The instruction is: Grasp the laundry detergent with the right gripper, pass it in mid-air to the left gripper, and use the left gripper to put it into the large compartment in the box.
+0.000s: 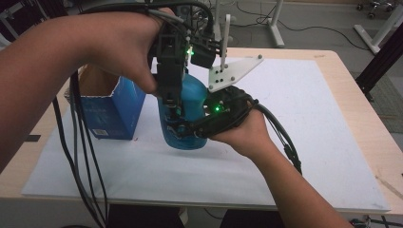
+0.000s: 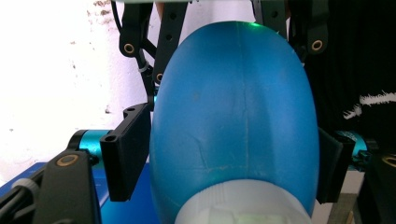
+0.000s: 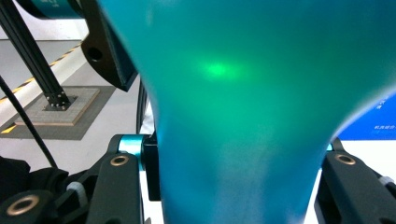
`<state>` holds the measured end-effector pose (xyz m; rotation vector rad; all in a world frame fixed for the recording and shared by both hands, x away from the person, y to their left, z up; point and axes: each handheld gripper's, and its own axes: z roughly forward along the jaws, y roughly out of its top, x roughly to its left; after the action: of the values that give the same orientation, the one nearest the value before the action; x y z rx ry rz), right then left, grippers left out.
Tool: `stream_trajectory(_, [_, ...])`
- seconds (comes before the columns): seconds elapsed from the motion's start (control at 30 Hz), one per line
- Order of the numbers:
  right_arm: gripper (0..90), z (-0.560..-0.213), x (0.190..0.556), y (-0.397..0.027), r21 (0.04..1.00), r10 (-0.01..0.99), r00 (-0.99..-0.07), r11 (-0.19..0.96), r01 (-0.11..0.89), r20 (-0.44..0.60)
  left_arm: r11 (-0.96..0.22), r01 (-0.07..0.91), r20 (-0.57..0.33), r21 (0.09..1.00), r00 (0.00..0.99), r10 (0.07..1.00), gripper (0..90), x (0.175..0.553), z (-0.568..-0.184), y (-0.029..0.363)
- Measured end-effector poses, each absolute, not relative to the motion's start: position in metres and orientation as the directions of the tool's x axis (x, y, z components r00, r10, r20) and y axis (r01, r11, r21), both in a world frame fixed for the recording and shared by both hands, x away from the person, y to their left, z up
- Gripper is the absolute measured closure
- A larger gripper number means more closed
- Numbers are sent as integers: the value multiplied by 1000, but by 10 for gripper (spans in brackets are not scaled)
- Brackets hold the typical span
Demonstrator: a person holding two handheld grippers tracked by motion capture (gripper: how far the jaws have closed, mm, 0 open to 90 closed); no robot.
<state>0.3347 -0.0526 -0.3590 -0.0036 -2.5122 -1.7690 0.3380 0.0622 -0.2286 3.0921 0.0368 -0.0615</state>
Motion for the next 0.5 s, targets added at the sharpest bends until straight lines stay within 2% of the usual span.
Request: stream_trajectory(0.5, [469,-361,335,-52,942,-37,-998,333,44,60,-999,15,-51,38,999,13,310,338,-229,61])
